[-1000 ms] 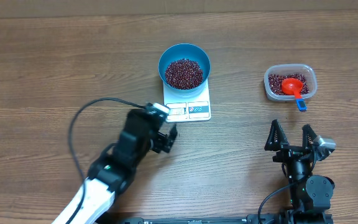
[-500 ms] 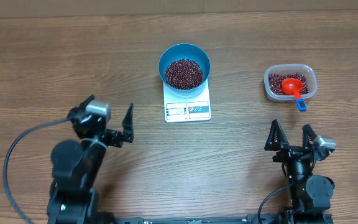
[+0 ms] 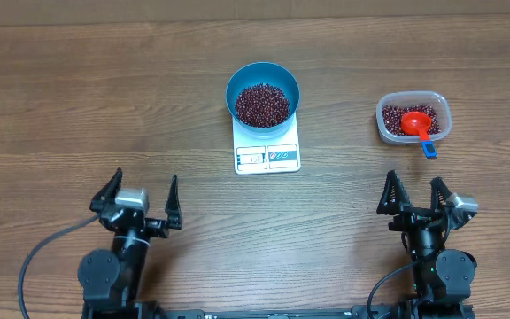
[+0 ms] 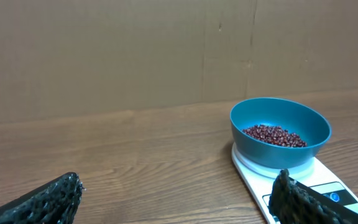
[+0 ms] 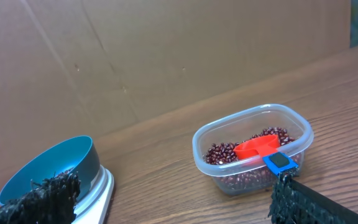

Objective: Scoop item into bowl and weigh 150g on scale

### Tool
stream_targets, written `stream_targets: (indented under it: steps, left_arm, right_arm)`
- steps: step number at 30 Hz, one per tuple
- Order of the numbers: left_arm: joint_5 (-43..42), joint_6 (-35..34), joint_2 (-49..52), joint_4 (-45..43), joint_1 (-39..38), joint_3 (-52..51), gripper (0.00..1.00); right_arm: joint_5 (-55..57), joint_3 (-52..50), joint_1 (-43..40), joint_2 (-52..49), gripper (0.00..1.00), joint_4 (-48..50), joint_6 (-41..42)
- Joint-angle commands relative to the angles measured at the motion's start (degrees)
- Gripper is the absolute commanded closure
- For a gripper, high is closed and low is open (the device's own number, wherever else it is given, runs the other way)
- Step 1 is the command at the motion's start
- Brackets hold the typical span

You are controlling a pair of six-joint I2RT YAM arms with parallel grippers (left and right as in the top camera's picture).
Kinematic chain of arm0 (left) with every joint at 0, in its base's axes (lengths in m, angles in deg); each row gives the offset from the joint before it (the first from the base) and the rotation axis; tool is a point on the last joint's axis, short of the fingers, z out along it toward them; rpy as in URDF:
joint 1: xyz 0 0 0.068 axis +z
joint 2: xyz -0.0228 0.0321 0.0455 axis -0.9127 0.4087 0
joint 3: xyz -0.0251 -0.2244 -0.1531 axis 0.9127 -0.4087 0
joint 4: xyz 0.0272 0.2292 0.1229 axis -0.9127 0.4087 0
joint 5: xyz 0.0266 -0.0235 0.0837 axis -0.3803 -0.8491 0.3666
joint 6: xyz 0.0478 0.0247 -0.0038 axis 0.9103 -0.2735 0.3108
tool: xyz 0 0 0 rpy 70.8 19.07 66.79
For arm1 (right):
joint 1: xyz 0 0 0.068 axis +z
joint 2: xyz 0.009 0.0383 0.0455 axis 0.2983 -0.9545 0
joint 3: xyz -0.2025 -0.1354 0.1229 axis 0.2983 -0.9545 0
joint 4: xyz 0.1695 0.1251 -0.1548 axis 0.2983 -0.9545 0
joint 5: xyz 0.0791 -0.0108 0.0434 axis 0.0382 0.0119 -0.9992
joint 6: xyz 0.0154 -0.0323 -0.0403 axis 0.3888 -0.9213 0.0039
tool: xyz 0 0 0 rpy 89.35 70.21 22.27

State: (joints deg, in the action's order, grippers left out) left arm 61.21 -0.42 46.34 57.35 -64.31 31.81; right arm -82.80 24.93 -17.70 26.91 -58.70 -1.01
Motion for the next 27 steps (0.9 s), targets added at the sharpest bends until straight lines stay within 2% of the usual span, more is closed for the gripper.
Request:
stream_targets:
  steps: [1, 11, 27]
  left_arm:
    - [-0.6, 3.2, -4.0, -0.3, 0.4, -3.7, 0.0]
    - [0.7, 5.8, -10.7, -1.6, 0.3, -11.5, 0.0]
    - [0.7, 5.4, -10.6, -0.6, 0.3, -11.5, 0.0]
  right_arm:
    - [-0.3, -0.6, 0.3, 0.7, 0.0, 0.1, -0.1]
    - [-0.3, -0.6, 0.3, 0.7, 0.0, 0.1, -0.1]
    - [-0.3, -0.6, 0.3, 0.7, 0.0, 0.1, -0.1]
